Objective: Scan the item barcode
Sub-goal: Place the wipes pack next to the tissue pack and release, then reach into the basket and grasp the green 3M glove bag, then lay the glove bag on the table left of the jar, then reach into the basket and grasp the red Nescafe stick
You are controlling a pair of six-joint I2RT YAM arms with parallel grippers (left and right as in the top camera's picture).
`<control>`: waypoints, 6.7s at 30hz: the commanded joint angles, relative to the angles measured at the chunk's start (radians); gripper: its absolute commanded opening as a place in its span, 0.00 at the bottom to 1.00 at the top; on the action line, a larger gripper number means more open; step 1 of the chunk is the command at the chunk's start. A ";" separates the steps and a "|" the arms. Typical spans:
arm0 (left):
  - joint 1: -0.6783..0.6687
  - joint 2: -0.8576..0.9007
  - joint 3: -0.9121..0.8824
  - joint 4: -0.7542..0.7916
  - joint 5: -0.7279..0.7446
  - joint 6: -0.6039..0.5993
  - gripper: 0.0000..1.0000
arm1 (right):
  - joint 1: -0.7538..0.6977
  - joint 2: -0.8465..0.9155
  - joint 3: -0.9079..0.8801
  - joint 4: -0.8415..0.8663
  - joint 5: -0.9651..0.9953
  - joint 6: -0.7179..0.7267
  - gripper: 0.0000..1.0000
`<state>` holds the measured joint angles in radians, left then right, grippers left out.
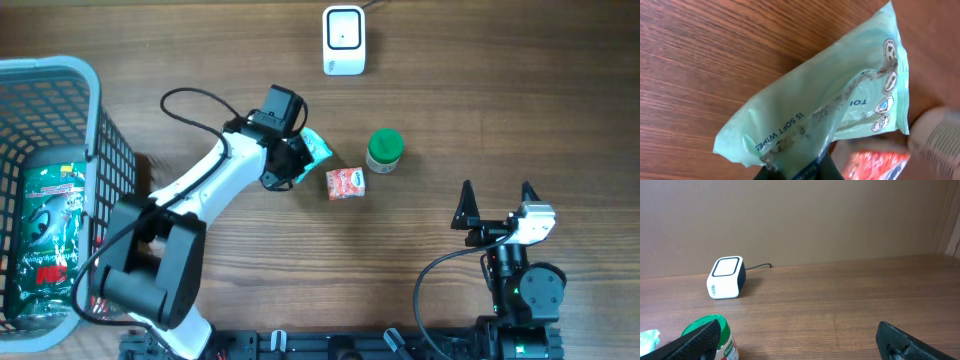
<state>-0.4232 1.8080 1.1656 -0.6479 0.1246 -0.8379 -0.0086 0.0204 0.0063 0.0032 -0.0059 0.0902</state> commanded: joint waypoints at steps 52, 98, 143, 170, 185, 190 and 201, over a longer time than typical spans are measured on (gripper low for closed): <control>1.160 -0.112 0.160 -0.474 -0.290 -0.700 1.00 | -0.002 -0.006 -0.001 0.003 0.008 0.016 1.00; 1.160 -0.831 0.066 -0.224 -0.248 -0.388 0.04 | -0.002 -0.006 -0.001 0.003 0.008 0.017 1.00; -0.160 -0.494 0.118 -0.333 -0.392 -0.003 1.00 | -0.002 -0.006 -0.001 0.003 0.008 0.017 1.00; 1.153 0.006 0.389 -0.865 -0.250 -0.052 1.00 | -0.002 -0.006 -0.001 0.003 0.008 0.017 1.00; 1.153 0.072 -0.169 -0.341 -0.354 -0.142 0.67 | -0.002 -0.006 -0.001 0.003 0.008 0.017 1.00; 1.153 0.072 -0.364 -0.226 -0.361 -0.278 0.04 | -0.002 -0.006 -0.001 0.003 0.008 0.017 1.00; 1.153 -0.257 0.132 -0.570 -0.335 -0.111 0.04 | -0.002 -0.006 -0.001 0.003 0.008 0.017 1.00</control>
<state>0.7219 1.6737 1.1687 -1.1942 -0.2245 -1.0317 -0.0086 0.0204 0.0063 0.0032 -0.0055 0.0902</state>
